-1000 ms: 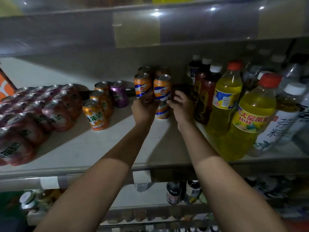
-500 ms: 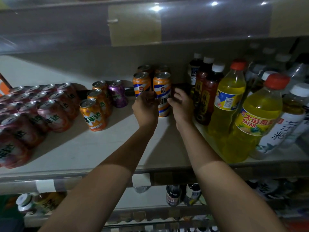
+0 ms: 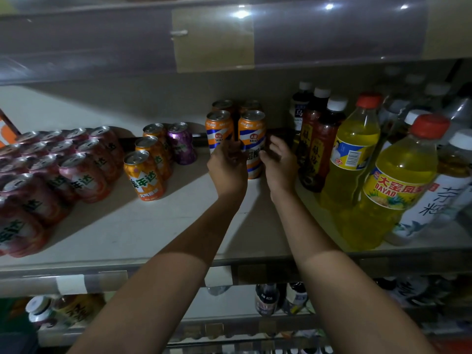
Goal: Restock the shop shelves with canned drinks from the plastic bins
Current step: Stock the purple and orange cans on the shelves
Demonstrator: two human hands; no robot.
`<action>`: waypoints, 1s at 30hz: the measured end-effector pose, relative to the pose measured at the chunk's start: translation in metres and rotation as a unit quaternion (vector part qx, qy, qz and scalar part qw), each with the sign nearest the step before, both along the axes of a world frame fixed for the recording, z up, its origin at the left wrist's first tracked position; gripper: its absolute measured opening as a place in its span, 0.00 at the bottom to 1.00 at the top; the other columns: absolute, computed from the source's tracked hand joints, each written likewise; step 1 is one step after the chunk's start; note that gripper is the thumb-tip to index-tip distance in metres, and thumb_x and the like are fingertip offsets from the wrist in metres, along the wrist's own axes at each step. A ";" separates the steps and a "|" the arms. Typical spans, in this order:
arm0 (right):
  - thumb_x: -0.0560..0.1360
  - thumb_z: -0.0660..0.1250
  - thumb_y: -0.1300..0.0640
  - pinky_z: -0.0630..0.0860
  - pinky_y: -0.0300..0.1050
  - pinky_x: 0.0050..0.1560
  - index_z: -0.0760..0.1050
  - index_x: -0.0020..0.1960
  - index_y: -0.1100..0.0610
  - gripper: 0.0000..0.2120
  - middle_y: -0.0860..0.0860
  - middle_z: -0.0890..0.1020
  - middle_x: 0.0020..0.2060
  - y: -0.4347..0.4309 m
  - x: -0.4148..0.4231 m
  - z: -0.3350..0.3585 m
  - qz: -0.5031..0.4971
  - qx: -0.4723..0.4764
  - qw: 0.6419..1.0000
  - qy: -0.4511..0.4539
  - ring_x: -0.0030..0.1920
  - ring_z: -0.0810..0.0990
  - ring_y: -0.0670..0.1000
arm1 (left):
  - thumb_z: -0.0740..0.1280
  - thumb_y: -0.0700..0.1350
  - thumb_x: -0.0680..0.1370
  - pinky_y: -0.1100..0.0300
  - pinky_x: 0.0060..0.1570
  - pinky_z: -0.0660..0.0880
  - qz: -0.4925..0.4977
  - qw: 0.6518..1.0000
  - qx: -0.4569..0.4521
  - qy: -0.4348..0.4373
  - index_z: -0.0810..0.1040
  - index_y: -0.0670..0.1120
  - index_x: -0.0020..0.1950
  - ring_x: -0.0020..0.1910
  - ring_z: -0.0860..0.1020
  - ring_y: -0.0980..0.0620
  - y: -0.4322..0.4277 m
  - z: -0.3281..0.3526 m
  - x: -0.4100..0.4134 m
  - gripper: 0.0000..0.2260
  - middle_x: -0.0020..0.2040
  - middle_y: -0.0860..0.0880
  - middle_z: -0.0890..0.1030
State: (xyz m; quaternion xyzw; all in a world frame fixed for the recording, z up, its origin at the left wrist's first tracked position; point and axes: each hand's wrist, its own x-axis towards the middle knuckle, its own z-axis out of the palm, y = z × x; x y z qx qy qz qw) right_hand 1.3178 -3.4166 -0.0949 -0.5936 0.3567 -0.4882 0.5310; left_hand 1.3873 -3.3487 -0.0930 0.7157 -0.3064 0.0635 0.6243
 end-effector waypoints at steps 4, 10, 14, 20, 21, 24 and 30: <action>0.78 0.69 0.63 0.74 0.44 0.63 0.72 0.73 0.54 0.24 0.55 0.77 0.69 0.004 -0.001 0.002 0.008 -0.005 1.000 0.005 0.68 0.76 0.51 | 0.73 0.38 0.76 0.76 0.47 0.74 -0.013 1.000 0.006 0.014 0.81 0.45 0.56 0.51 0.82 0.57 0.006 0.003 -0.002 0.10 0.52 0.50 0.85; 0.76 0.70 0.67 0.76 0.32 0.55 0.72 0.72 0.56 0.26 0.56 0.77 0.69 0.020 -0.022 0.002 0.021 0.012 0.999 -0.041 0.65 0.75 0.47 | 0.73 0.38 0.76 0.64 0.53 0.80 -0.049 0.997 0.017 0.063 0.82 0.44 0.62 0.53 0.83 0.53 0.035 0.004 -0.009 0.15 0.56 0.49 0.84; 0.76 0.70 0.67 0.76 0.32 0.57 0.73 0.72 0.58 0.25 0.56 0.78 0.67 0.045 -0.047 0.000 0.005 0.009 0.998 -0.059 0.67 0.76 0.49 | 0.71 0.39 0.79 0.46 0.62 0.78 -0.181 0.973 0.032 0.137 0.76 0.46 0.70 0.61 0.80 0.50 0.060 0.001 -0.019 0.20 0.63 0.47 0.82; 0.77 0.68 0.70 0.75 0.42 0.66 0.74 0.70 0.59 0.23 0.53 0.80 0.62 0.100 -0.096 0.011 -0.014 -0.004 0.999 -0.043 0.62 0.78 0.45 | 0.63 0.40 0.84 0.45 0.72 0.69 -0.323 0.934 0.042 0.147 0.72 0.48 0.74 0.70 0.73 0.49 0.100 0.013 -0.041 0.18 0.71 0.47 0.75; 0.77 0.67 0.71 0.75 0.40 0.65 0.74 0.69 0.59 0.22 0.53 0.79 0.63 0.113 -0.107 0.013 -0.012 -0.009 0.999 -0.050 0.62 0.78 0.46 | 0.61 0.39 0.84 0.47 0.73 0.68 -0.339 0.929 0.051 0.136 0.71 0.47 0.75 0.71 0.72 0.49 0.106 0.014 -0.046 0.18 0.71 0.46 0.75; 0.77 0.67 0.70 0.74 0.37 0.66 0.73 0.68 0.54 0.22 0.48 0.79 0.63 0.158 -0.143 0.019 -0.022 -0.033 0.999 -0.036 0.63 0.78 0.42 | 0.60 0.38 0.85 0.57 0.70 0.69 -0.384 0.915 0.057 0.110 0.71 0.48 0.75 0.69 0.73 0.53 0.129 0.013 -0.069 0.18 0.71 0.47 0.76; 0.78 0.69 0.67 0.74 0.34 0.63 0.71 0.73 0.59 0.25 0.52 0.78 0.67 0.230 -0.217 0.005 -0.137 -0.074 0.987 0.026 0.68 0.76 0.46 | 0.62 0.44 0.84 0.56 0.72 0.70 -0.539 0.838 0.033 0.081 0.71 0.52 0.73 0.71 0.74 0.55 0.174 -0.010 -0.145 0.17 0.71 0.48 0.76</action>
